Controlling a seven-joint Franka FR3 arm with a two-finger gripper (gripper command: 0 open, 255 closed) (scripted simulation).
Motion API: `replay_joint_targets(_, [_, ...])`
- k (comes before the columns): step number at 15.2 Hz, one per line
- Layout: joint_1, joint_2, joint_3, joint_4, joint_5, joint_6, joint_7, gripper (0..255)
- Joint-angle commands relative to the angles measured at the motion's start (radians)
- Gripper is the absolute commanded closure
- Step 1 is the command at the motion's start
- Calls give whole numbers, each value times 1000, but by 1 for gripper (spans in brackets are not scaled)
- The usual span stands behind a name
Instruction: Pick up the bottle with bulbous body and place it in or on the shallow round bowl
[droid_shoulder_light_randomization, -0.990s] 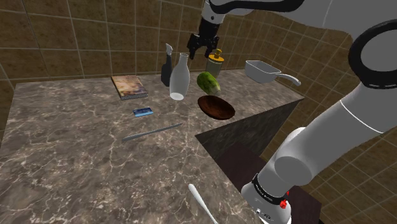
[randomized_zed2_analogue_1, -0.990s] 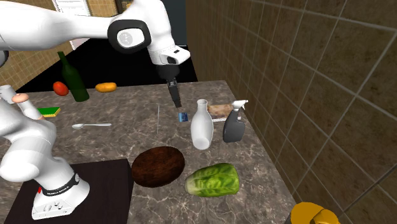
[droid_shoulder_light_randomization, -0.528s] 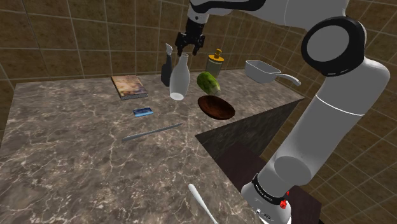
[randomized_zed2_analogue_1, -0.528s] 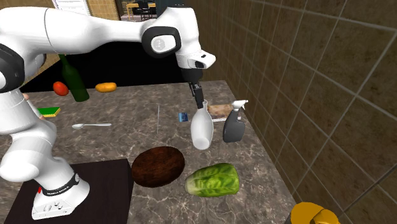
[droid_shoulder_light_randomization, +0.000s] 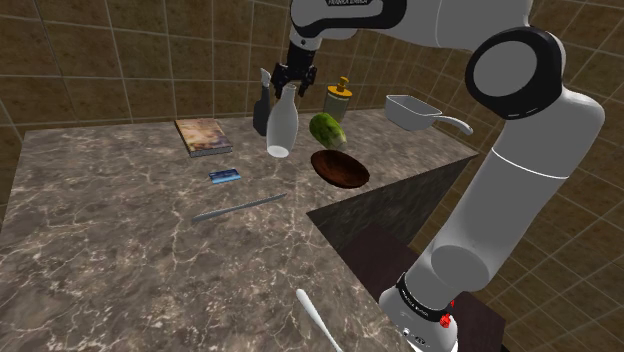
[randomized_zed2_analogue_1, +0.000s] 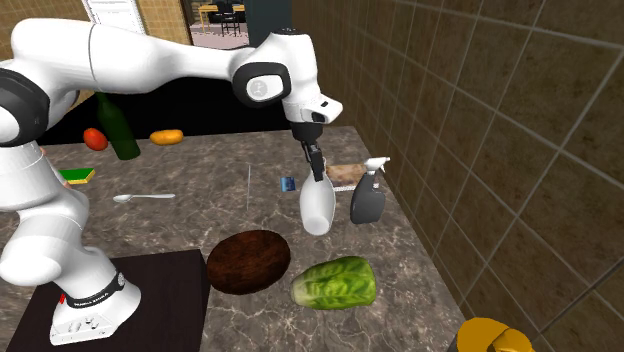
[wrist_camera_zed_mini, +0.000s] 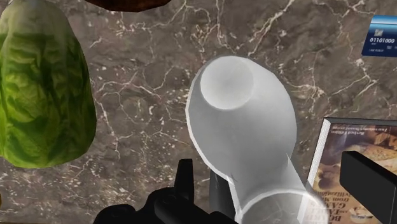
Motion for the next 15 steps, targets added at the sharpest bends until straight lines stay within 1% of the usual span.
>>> replay_joint_targets(1, [0, 2, 0, -4, 0, 6, 0, 0])
replay_joint_targets(6, [0, 2, 0, -4, 0, 6, 0, 0])
replay_joint_targets(7, [0, 2, 0, -4, 0, 6, 0, 255])
replay_joint_targets(15, [0, 2, 0, -4, 0, 6, 0, 255])
